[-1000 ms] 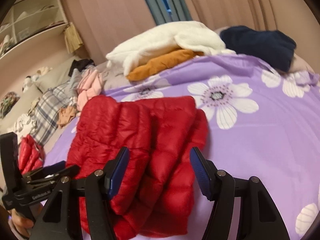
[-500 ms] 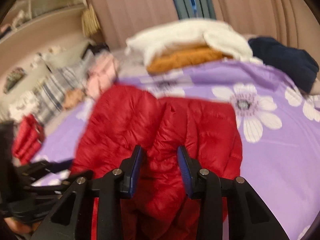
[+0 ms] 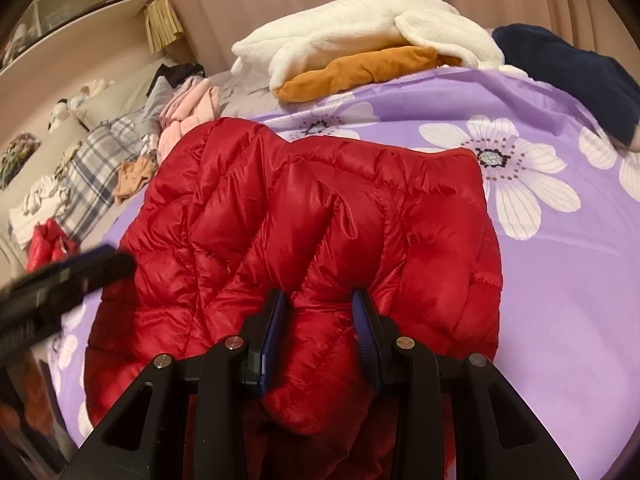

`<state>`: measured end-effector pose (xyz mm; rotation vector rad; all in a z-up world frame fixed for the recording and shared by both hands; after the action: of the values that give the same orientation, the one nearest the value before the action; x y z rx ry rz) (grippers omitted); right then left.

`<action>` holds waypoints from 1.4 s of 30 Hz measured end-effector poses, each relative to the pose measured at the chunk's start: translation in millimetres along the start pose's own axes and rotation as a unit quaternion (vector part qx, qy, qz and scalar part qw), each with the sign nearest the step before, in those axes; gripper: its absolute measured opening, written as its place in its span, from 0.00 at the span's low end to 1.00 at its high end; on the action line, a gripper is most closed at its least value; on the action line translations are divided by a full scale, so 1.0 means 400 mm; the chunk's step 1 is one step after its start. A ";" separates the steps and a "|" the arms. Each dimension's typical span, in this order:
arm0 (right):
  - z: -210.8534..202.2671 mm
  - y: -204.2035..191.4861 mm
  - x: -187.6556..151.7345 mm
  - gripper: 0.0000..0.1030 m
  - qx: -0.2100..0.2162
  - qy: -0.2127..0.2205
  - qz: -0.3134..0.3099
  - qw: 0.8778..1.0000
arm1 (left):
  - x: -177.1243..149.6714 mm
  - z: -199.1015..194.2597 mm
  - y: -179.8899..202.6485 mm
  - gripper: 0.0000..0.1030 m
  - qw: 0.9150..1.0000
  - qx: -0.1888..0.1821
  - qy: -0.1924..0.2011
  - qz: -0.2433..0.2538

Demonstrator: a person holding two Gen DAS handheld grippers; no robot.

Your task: Fold large clothes

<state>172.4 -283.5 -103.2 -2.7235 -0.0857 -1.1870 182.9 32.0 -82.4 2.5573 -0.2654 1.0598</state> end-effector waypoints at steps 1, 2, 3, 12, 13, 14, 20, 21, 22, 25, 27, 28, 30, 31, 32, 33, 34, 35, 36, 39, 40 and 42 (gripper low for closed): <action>0.000 0.000 0.000 0.36 0.001 0.000 0.001 1.000 | 0.004 0.013 -0.003 0.48 1.000 0.003 -0.005 0.002; 0.000 0.000 -0.001 0.36 0.001 0.000 0.001 1.000 | 0.004 0.029 -0.005 0.47 1.000 0.007 -0.014 0.004; 0.001 0.000 -0.001 0.36 0.002 -0.001 0.001 1.000 | 0.002 0.043 -0.007 0.47 1.000 0.011 -0.024 0.007; 0.001 -0.001 0.009 0.36 -0.003 -0.001 -0.002 1.000 | -0.025 0.090 -0.010 0.47 0.998 0.025 -0.060 0.022; -0.005 0.001 0.011 0.36 -0.003 0.002 0.001 1.000 | -0.025 0.088 -0.007 0.47 0.998 0.027 -0.060 0.024; -0.015 0.001 0.013 0.36 -0.004 0.005 0.002 1.000 | -0.025 0.087 -0.005 0.47 0.997 0.028 -0.060 0.026; -0.110 0.001 0.004 0.36 0.020 0.038 0.006 0.999 | -0.025 0.085 -0.004 0.47 0.997 0.032 -0.061 0.029; -0.128 -0.003 -0.002 0.36 0.033 0.040 0.003 0.999 | -0.025 0.084 -0.004 0.47 0.997 0.031 -0.060 0.028; -0.141 -0.010 -0.010 0.36 0.045 0.040 -0.005 0.998 | -0.025 0.084 -0.004 0.47 0.997 0.031 -0.061 0.028; -0.161 -0.044 -0.044 0.36 0.036 0.038 -0.050 0.997 | -0.024 0.084 -0.005 0.47 0.997 0.029 -0.060 0.026; -0.154 -0.062 -0.069 0.36 0.015 0.035 -0.082 0.996 | -0.024 0.085 -0.004 0.47 0.997 0.028 -0.061 0.027; -0.147 -0.067 -0.079 0.36 0.009 0.033 -0.092 0.995 | -0.024 0.085 -0.005 0.47 0.997 0.027 -0.061 0.027; -0.123 -0.070 -0.096 0.36 -0.002 0.021 -0.104 0.994 | -0.024 0.088 -0.005 0.47 0.997 0.024 -0.062 0.026; -0.110 -0.071 -0.102 0.36 -0.004 0.018 -0.108 0.994 | -0.024 0.089 -0.004 0.47 0.997 0.024 -0.062 0.027; -0.103 -0.071 -0.107 0.36 -0.005 0.017 -0.110 0.994 | -0.025 0.090 -0.003 0.47 0.997 0.024 -0.062 0.027; -0.091 -0.070 -0.112 0.36 -0.008 0.017 -0.113 0.993 | -0.026 0.091 -0.004 0.47 0.997 0.023 -0.062 0.027; -0.081 -0.071 -0.117 0.36 -0.009 0.017 -0.115 0.993 | -0.026 0.092 -0.004 0.47 0.997 0.022 -0.062 0.025; -0.067 -0.068 -0.119 0.36 -0.007 0.015 -0.112 0.994 | -0.027 0.091 -0.005 0.47 0.998 0.023 -0.062 0.022; -0.071 -0.065 -0.127 0.36 -0.005 0.015 -0.108 0.994 | -0.027 0.087 -0.005 0.47 0.998 0.024 -0.061 0.019; -0.071 -0.061 -0.123 0.36 -0.003 0.009 -0.101 0.995 | -0.030 0.055 0.004 0.47 0.999 0.020 -0.048 0.008; -0.077 -0.059 -0.120 0.36 -0.002 0.009 -0.099 0.995 | -0.034 0.040 0.008 0.47 0.999 0.019 -0.043 0.006; -0.089 -0.057 -0.121 0.36 0.002 0.011 -0.094 0.995 | -0.050 0.005 0.017 0.47 0.999 0.017 -0.033 0.002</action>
<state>110.8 -266.8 -111.8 -2.7481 -0.3486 -1.2619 168.0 25.9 -96.4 2.6254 -0.2717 0.9911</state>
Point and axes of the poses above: each gripper's, at about its wrist camera, not at the fingertips, and z roughly the way its jaws point, y to its right, x to its top, the point moved 1 cm from there along z, roughly the way its jaws point, and after that the axes turned 15 degrees about -x, right-handed, at the moved point
